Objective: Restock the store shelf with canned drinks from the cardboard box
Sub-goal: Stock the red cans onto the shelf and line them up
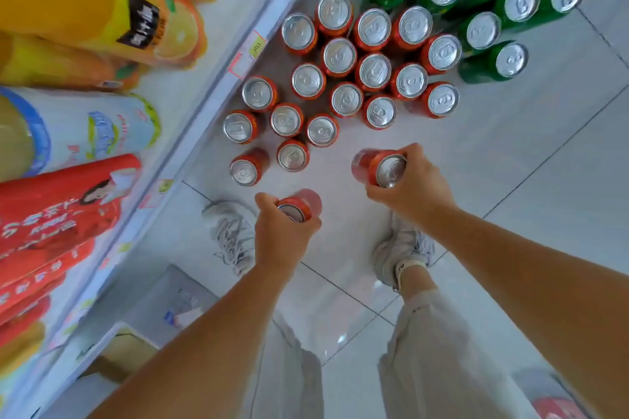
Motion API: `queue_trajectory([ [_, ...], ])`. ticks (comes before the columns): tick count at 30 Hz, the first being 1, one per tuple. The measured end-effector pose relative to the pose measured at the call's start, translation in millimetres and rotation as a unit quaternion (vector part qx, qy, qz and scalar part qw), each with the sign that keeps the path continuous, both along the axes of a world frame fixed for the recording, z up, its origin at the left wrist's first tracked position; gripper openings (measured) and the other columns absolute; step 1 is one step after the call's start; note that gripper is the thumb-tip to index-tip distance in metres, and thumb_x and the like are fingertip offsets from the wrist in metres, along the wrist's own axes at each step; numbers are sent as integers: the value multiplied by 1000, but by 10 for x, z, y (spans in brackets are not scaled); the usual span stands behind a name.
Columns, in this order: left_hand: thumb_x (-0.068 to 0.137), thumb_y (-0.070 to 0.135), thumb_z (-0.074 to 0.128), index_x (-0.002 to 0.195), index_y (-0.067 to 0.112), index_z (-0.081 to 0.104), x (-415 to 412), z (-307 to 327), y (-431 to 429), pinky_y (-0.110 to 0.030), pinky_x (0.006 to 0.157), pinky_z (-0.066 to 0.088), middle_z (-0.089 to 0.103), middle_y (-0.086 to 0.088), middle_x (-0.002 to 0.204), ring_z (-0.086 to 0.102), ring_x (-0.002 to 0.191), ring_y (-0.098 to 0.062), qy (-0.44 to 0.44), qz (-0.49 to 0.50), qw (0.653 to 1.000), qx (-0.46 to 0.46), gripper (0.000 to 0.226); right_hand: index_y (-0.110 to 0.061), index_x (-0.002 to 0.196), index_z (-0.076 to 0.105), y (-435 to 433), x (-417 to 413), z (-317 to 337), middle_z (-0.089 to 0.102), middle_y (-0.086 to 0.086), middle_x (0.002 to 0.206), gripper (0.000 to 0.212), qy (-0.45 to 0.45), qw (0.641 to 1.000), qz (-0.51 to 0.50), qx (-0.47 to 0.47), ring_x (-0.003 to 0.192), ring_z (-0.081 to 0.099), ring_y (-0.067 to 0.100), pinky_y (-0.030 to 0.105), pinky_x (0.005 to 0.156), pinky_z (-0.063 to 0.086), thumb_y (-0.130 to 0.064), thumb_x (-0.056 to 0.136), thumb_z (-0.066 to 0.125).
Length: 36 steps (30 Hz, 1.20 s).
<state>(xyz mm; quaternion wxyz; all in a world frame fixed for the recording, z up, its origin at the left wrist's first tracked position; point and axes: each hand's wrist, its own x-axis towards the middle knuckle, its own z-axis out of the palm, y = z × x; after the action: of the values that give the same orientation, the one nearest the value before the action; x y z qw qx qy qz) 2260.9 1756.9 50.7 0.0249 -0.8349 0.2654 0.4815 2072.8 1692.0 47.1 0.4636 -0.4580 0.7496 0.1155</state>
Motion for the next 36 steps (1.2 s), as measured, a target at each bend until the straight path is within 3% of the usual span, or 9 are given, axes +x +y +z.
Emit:
queue_trajectory([
  [8, 62, 34, 82, 101, 32, 46, 256, 2489, -663, -22, 63, 41, 66, 8, 92, 61, 78, -13, 27, 9, 986, -165, 54, -23, 116, 46, -499, 131, 2457, 53, -13, 89, 62, -105, 982, -102, -119, 87, 53, 16, 27, 73, 39, -26, 66, 83],
  [14, 54, 44, 75, 108, 49, 53, 553, 4575, -980, -32, 93, 49, 60, 14, 110, 59, 105, -5, 35, -26, 931, -361, 58, -28, 111, 47, -876, 295, 4542, 65, -7, 95, 61, -215, 947, -91, -219, 78, 61, 4, 17, 60, 46, -29, 63, 86],
  [17, 55, 43, 74, 113, 46, 52, 690, 5501, -1062, -34, 97, 49, 60, 13, 115, 59, 107, -5, 54, -36, 899, -432, 62, -35, 110, 50, -971, 437, 5485, 67, -16, 96, 65, -248, 926, -55, -280, 84, 63, -3, 22, 74, 50, -42, 60, 90],
  [21, 47, 51, 74, 109, 46, 44, 856, 6632, -1048, -26, 85, 51, 61, 27, 102, 62, 93, 3, 73, -47, 855, -512, 69, -29, 111, 47, -1043, 614, 6660, 64, -21, 93, 75, -294, 872, -24, -390, 83, 61, -12, 5, 73, 45, -40, 50, 90],
  [24, 45, 55, 73, 103, 50, 42, 976, 7418, -916, -12, 73, 46, 59, 32, 100, 61, 87, 7, 53, -63, 815, -574, 66, -26, 114, 44, -1077, 753, 7376, 59, -15, 103, 66, -326, 837, 18, -438, 87, 60, -8, 8, 72, 47, -16, 65, 87],
  [26, 46, 57, 72, 101, 47, 46, 1079, 7873, -799, -9, 74, 44, 60, 28, 101, 61, 89, 7, 17, -73, 781, -621, 62, -30, 113, 45, -1098, 870, 7785, 60, -14, 102, 59, -339, 813, 47, -471, 85, 61, -8, 16, 72, 52, -12, 71, 83],
  [29, 48, 54, 74, 104, 47, 51, 1313, 8356, -637, -25, 80, 52, 65, 15, 100, 64, 93, -3, 0, -54, 735, -676, 61, -39, 106, 50, -1137, 1119, 8297, 66, -15, 94, 52, -366, 773, 73, -513, 83, 65, 7, 28, 67, 54, -18, 71, 84],
  [33, 51, 45, 73, 106, 40, 56, 1744, 8664, -442, -16, 77, 50, 67, 16, 99, 65, 90, -2, 1, -9, 694, -720, 58, -40, 105, 54, -1158, 1641, 8743, 66, -26, 93, 46, -409, 734, 115, -530, 87, 63, -4, 11, 70, 47, -35, 65, 76],
  [36, 51, 43, 72, 102, 40, 58, 2103, 8733, -326, -7, 72, 46, 67, 24, 94, 65, 84, 3, -22, 47, 673, -738, 53, -40, 104, 53, -1214, 2099, 8840, 67, -18, 90, 46, -416, 726, 149, -527, 83, 61, -11, 6, 68, 43, -27, 72, 83],
])
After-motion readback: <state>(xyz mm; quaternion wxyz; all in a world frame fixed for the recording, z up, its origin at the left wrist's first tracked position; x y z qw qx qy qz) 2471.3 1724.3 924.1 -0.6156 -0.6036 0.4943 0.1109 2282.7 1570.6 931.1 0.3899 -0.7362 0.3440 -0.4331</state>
